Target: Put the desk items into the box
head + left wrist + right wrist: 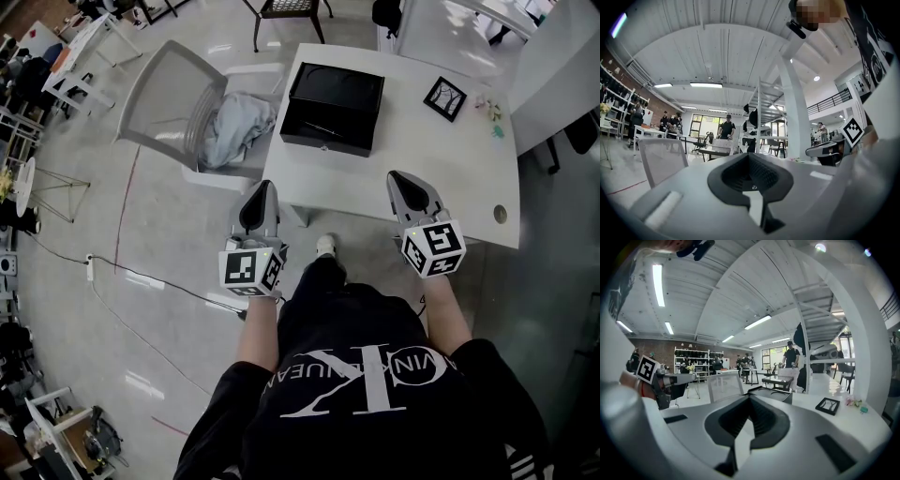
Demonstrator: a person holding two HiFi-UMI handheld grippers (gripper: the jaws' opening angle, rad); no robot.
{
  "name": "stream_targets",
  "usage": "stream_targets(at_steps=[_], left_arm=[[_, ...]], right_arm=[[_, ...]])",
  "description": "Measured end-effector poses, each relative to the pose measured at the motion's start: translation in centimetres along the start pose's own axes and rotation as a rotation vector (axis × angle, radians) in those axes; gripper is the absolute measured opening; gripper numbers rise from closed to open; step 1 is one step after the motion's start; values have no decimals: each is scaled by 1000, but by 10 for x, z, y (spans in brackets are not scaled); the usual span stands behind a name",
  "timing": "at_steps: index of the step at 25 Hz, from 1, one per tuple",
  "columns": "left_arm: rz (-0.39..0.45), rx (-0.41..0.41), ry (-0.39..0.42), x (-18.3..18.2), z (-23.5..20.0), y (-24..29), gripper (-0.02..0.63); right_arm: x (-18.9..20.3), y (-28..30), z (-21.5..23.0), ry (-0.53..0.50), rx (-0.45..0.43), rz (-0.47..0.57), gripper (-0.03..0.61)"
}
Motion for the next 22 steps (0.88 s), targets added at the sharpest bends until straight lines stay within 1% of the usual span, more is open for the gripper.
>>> stream_targets(at_steps=[13, 22], left_arm=[[-5, 6, 2, 2, 6, -8, 11], [-5, 11, 5, 0, 9, -7, 9]], right_arm=[[3, -10, -5, -4, 8, 4, 14], [4, -16, -1, 13, 15, 10, 14]])
Point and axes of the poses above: the fingertips, and each gripper's own axes: y forward along the fingers, z to its right, x out of its underside, the point moved 10 cm from there along -y, backward along the fingers, and after that the axes turned 8 degrees about -y, right-handed, at the moved point
